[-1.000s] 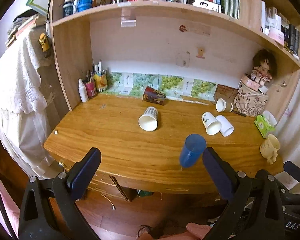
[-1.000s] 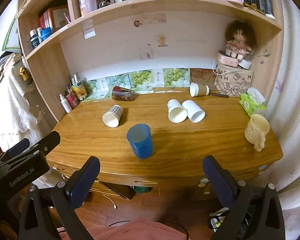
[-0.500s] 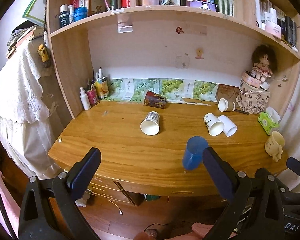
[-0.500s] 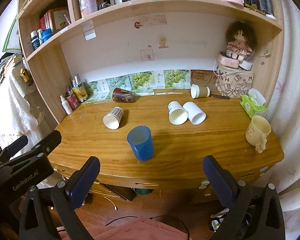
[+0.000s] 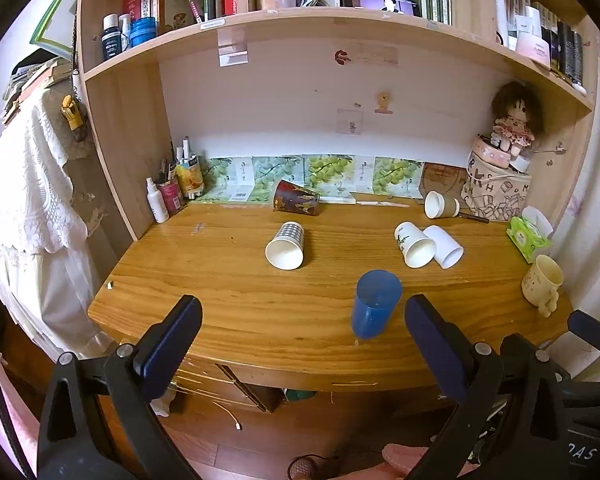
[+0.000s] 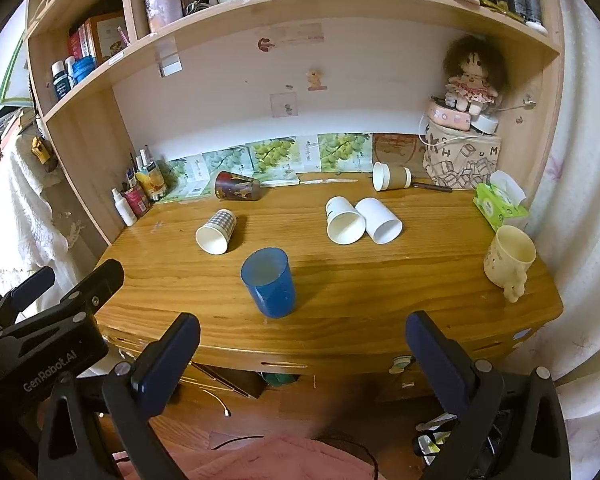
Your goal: Flip cup upright
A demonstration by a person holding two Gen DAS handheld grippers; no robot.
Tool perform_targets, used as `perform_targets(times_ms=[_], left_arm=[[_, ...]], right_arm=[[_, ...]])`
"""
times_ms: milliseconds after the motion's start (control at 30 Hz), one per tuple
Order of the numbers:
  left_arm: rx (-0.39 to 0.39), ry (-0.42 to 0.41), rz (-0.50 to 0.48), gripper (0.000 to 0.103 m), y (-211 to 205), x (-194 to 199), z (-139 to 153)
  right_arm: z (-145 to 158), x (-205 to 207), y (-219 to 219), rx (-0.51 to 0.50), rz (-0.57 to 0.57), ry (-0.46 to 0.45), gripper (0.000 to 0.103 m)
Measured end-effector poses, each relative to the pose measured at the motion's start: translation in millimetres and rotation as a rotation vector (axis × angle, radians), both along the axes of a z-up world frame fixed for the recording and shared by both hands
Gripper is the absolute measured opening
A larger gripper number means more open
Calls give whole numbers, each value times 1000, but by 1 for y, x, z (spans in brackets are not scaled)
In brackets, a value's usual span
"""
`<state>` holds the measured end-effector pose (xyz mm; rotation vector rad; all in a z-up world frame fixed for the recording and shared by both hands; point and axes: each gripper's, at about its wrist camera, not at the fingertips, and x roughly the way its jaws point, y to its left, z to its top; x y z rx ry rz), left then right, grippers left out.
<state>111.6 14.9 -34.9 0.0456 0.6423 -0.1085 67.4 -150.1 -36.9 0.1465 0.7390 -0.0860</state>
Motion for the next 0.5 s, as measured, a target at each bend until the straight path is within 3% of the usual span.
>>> perform_targets(times_ms=[500], left_arm=[[-6, 9, -32, 102, -15, 2, 1]], right_arm=[[-1, -2, -15, -7, -27, 17, 103]])
